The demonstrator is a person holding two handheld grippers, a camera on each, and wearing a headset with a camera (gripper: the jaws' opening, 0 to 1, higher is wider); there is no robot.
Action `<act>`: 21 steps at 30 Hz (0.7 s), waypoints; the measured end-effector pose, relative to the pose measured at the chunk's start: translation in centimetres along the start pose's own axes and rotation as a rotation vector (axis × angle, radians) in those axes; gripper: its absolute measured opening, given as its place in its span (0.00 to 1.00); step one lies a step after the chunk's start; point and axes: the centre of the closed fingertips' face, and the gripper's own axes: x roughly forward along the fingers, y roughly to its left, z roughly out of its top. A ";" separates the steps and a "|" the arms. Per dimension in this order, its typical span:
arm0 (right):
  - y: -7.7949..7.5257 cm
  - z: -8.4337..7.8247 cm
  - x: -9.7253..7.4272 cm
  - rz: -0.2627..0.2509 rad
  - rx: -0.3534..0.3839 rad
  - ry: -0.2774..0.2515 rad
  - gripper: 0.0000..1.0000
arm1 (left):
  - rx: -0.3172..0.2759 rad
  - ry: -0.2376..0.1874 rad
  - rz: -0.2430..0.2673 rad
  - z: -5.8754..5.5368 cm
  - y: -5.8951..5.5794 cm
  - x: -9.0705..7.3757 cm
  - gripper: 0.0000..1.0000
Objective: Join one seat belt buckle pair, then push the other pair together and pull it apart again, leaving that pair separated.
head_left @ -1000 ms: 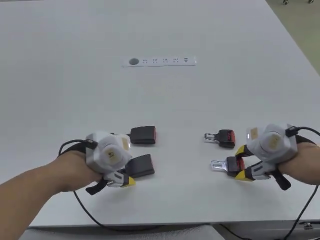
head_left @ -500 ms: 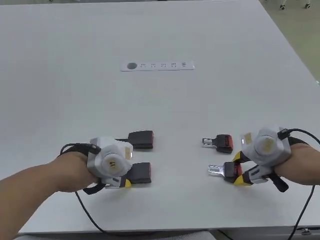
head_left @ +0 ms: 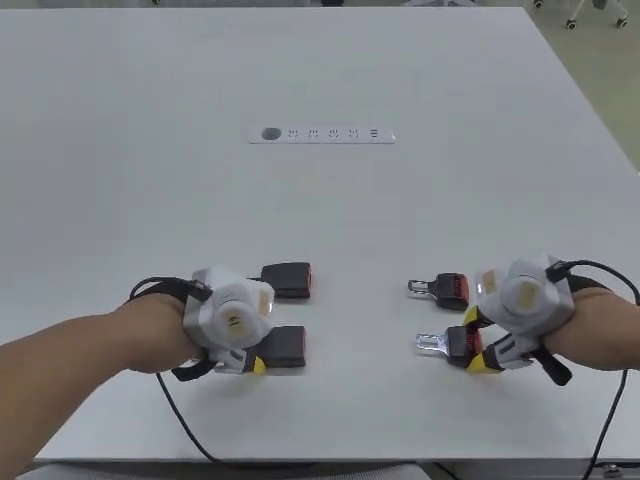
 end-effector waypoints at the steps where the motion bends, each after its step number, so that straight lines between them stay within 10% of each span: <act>1: 0.0 0.0 0.0 0.000 -0.002 0.001 0.33 | 0.009 0.006 -0.005 0.0 0.0 0.0 0.32; 21: 1.4 2.3 0.8 -0.014 0.049 -0.074 0.33 | 0.050 0.025 -0.035 0.1 -0.2 0.1 0.32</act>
